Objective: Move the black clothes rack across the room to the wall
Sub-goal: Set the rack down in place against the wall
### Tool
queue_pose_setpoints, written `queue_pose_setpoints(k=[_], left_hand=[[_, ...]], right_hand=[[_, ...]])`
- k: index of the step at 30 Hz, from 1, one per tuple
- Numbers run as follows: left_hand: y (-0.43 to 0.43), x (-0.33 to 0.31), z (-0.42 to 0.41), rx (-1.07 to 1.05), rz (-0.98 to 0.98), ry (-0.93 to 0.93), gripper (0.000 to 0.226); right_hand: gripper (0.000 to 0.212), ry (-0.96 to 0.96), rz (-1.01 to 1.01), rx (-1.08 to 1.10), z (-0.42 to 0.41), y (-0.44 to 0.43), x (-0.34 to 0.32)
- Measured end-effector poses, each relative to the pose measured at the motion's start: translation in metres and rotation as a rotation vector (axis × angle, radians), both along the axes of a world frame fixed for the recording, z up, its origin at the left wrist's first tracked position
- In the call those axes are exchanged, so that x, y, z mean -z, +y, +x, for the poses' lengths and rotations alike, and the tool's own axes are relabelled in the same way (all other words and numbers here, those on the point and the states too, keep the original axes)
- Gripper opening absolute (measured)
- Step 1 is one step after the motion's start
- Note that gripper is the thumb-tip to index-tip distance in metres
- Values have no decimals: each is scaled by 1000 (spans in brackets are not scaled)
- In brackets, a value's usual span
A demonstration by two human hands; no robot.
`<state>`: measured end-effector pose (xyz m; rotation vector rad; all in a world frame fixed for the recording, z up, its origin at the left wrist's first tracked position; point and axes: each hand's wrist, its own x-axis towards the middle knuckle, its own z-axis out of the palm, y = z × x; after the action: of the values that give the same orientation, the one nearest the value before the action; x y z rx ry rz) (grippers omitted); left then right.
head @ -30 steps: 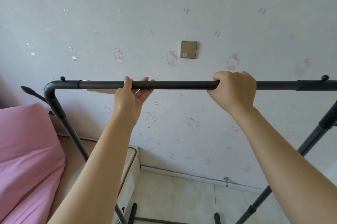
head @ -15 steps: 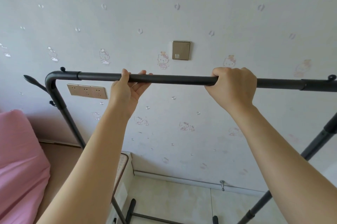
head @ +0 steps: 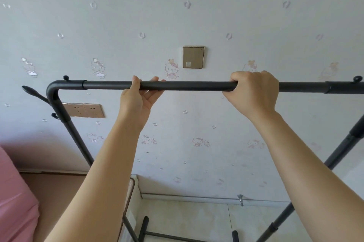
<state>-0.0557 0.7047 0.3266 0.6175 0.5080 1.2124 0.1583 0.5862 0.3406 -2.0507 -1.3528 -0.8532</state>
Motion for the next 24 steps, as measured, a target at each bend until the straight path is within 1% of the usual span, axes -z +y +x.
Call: queue_pose_setpoints(k=[11,16,24], left_hand=[[51,1,-1,2,-12,-18,18],[68,3,4,4,-5,-17,18],[86,6,15,-6,6,-30,16]], right_hand=[[33,-21,79,-42,2,54,6],[26,-41,123,-46,13,76,7],[27,-49,115,-42,29,100,9]])
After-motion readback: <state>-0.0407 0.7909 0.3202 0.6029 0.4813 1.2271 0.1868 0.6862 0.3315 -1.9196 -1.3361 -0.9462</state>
